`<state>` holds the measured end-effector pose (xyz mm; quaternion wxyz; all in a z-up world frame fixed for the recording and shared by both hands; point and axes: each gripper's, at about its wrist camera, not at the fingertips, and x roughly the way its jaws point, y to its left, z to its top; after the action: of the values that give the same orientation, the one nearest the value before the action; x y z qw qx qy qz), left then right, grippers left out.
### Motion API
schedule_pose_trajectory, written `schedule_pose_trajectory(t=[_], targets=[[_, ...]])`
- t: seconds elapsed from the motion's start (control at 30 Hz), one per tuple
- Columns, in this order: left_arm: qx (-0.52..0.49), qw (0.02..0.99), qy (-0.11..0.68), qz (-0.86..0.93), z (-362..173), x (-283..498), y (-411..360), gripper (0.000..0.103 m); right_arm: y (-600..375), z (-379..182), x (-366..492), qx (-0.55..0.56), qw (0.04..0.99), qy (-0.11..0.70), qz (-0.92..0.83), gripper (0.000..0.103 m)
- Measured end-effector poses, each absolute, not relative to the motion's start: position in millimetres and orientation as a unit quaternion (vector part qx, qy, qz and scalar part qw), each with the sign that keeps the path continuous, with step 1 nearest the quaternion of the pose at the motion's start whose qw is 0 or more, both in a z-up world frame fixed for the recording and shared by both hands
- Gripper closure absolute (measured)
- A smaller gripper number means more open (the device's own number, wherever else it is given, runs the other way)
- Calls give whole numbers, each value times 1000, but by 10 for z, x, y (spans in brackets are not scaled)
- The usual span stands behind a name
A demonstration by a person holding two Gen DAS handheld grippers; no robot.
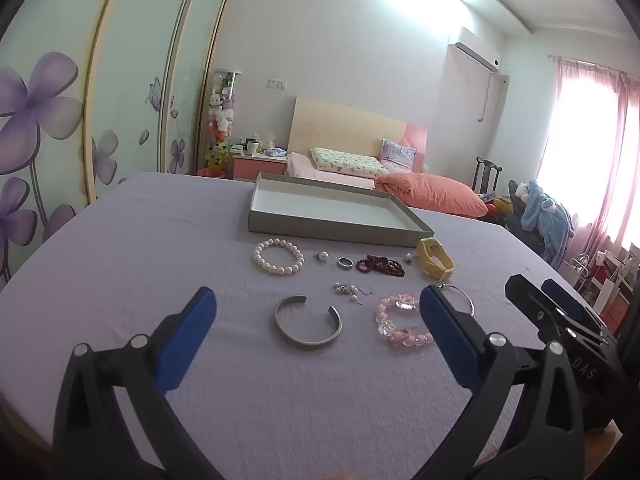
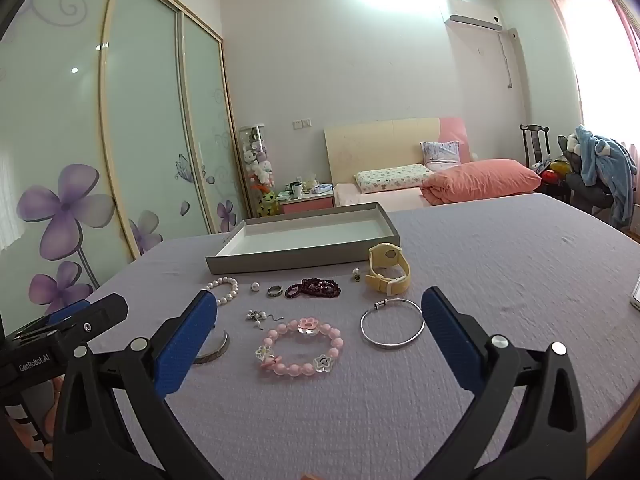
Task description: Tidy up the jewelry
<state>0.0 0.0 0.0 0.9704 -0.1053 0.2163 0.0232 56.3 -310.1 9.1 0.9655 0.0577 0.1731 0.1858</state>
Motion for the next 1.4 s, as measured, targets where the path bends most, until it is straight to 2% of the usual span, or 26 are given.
schedule_pose_trajectory(t=[1.4], targets=[[-109,970,214,26,16,-35,16,4,-3108,88,556,59,965,176,186,2]])
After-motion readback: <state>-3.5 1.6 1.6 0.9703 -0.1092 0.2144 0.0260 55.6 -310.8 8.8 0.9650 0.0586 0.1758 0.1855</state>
